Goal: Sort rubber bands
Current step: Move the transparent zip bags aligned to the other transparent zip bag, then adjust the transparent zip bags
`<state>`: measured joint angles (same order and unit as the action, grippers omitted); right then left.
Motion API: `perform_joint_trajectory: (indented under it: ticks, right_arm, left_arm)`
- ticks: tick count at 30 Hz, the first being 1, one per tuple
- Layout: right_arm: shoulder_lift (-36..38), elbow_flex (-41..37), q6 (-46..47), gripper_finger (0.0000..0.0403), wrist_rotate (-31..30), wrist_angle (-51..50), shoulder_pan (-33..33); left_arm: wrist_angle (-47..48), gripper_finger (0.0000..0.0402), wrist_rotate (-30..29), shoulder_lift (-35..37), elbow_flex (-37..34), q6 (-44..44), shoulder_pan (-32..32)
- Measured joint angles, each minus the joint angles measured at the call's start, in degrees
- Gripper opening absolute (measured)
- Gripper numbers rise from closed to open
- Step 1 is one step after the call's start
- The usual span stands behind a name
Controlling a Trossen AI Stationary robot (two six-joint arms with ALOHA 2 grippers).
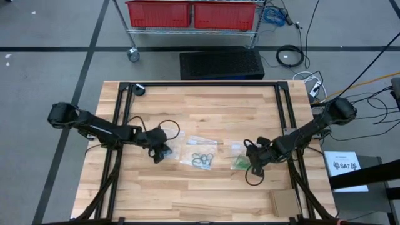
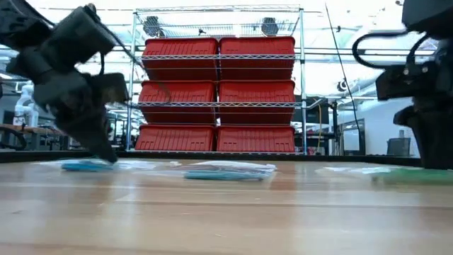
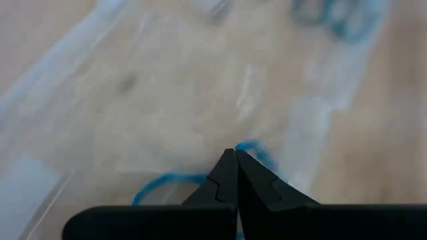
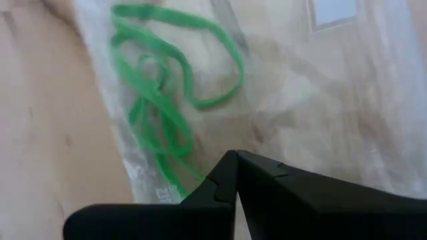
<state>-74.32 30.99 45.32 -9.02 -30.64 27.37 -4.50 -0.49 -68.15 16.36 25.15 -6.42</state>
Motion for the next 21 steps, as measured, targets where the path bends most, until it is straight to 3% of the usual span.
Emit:
perform_joint_trajectory:
  ticks: [8,18,21]
  right_arm:
    - [1.24,6.20,-4.72,0.0000,-5.29,2.43,-2.91]
    - [-7.39,6.11,-17.84,0.0000,-5.75,7.47,-12.98]
    - [-8.98,6.09,-21.88,0.0000,-5.27,15.80,-15.14]
  left_arm:
    - [-0.95,0.0000,-0.20,1.67,6.40,-3.29,-2.00]
    - [-1.01,0.0000,0.23,-7.97,17.42,-14.94,-1.80]
    - [-0.87,0.0000,0.24,-10.94,19.95,-18.79,-1.80]
